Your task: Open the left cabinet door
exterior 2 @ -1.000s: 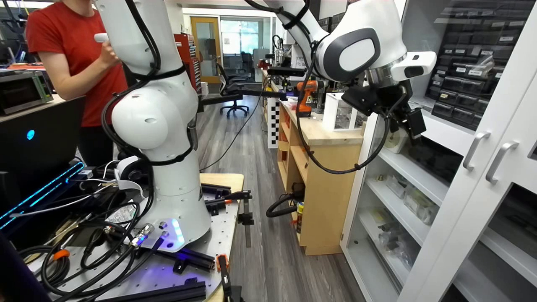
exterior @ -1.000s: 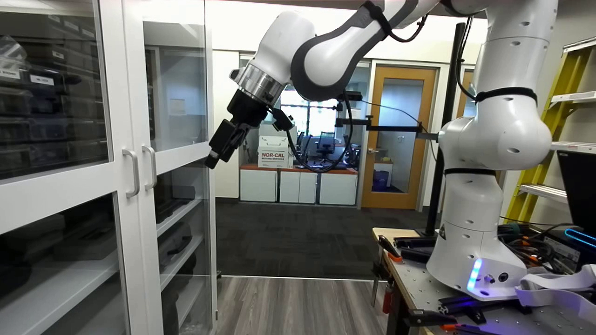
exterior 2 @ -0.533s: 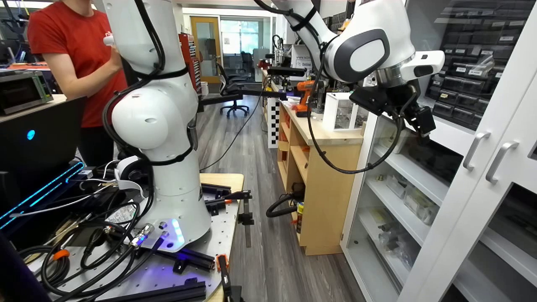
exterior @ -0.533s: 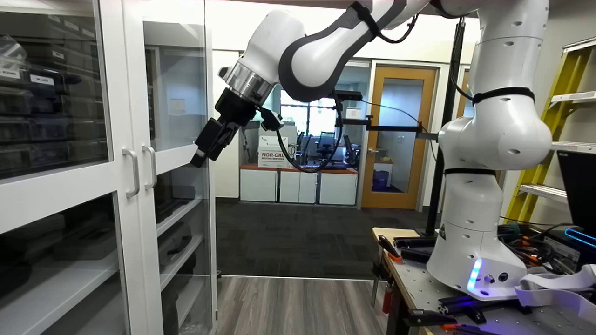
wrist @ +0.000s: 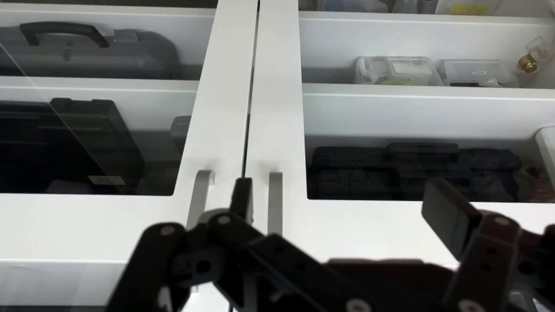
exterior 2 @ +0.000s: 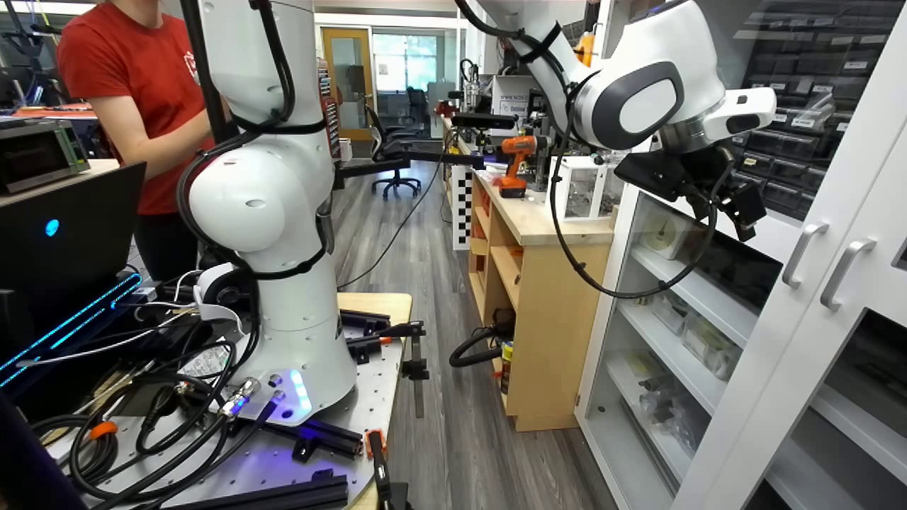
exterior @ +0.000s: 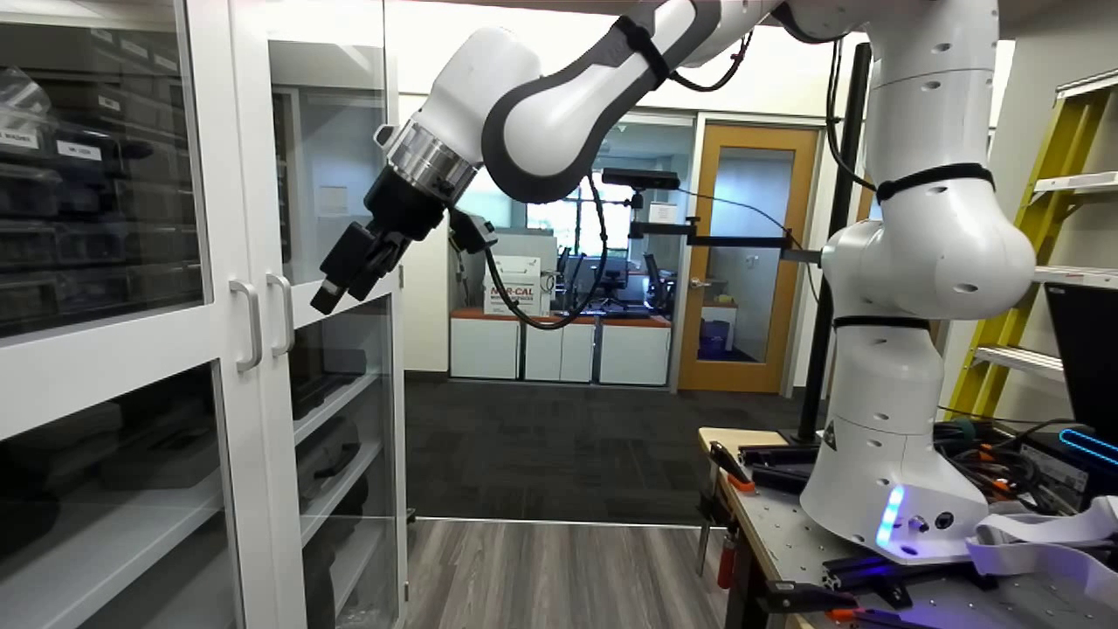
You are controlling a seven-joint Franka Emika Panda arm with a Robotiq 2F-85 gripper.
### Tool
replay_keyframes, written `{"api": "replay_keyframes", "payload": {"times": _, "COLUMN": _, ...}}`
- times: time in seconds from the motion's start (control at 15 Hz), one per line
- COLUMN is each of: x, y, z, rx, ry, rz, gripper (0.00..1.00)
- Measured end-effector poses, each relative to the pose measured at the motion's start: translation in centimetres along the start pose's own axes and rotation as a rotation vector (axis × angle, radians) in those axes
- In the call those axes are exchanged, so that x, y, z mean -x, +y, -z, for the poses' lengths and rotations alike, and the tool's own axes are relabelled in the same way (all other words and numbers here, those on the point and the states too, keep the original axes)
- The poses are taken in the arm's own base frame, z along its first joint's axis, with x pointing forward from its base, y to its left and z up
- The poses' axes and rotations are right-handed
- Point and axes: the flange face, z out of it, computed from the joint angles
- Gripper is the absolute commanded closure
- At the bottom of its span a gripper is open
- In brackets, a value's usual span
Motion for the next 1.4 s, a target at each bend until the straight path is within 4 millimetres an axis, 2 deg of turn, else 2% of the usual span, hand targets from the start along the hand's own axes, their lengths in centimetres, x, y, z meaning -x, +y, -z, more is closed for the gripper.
{"api": "replay_keyframes", "payload": {"times": 0.47, "x": -3.1, "y": 0.0, "z": -3.0, "rx": -0.006, "ry": 0.031, "rz": 0.059, "gripper": 0.00}}
{"api": "replay_keyframes", "payload": {"times": 1.07, "x": -6.7, "y": 1.2, "z": -6.2, "rx": 0.005, "ry": 0.069, "rz": 0.076, "gripper": 0.00}}
{"api": "replay_keyframes", "payload": {"times": 1.13, "x": -6.9, "y": 1.4, "z": -6.5, "rx": 0.006, "ry": 0.071, "rz": 0.077, "gripper": 0.25}}
{"api": "replay_keyframes", "payload": {"times": 1.2, "x": -7.1, "y": 1.5, "z": -6.7, "rx": 0.008, "ry": 0.074, "rz": 0.079, "gripper": 0.26}}
{"api": "replay_keyframes", "payload": {"times": 1.4, "x": -7.5, "y": 2.1, "z": -7.2, "rx": 0.013, "ry": 0.079, "rz": 0.083, "gripper": 0.46}}
